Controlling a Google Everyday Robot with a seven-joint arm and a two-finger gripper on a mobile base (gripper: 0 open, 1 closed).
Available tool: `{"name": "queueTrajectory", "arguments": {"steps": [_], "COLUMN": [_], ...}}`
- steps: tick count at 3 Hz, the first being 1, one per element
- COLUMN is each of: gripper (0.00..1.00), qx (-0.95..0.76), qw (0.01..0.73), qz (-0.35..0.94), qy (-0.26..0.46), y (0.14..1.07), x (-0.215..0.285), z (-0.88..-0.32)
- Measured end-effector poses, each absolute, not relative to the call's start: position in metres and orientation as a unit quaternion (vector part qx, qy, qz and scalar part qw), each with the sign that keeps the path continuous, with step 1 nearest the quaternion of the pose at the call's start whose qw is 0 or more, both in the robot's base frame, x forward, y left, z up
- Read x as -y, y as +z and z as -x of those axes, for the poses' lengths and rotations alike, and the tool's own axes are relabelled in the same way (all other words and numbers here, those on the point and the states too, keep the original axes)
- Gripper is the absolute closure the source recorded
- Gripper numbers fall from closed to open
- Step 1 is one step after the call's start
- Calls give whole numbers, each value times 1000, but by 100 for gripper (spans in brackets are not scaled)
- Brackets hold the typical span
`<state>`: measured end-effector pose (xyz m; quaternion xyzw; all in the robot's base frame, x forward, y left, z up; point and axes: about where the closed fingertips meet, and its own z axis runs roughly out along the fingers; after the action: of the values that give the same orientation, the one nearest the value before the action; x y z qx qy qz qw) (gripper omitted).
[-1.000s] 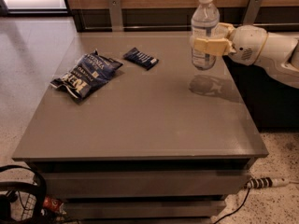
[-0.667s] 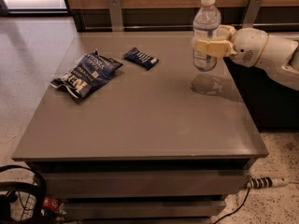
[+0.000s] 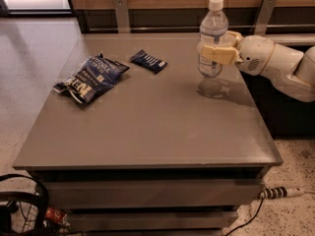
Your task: Place blue plastic bottle upright
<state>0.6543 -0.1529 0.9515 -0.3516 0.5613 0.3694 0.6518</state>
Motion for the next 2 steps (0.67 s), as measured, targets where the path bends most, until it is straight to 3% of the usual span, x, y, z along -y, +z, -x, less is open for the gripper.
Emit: {"name": "queueTrajectory", "arguments": {"steps": [2], "gripper": [100], "qx": [-571], "qw": [641], "qz": [351], "qy": [374], "y": [932], "x": [142], "z": [-652]}}
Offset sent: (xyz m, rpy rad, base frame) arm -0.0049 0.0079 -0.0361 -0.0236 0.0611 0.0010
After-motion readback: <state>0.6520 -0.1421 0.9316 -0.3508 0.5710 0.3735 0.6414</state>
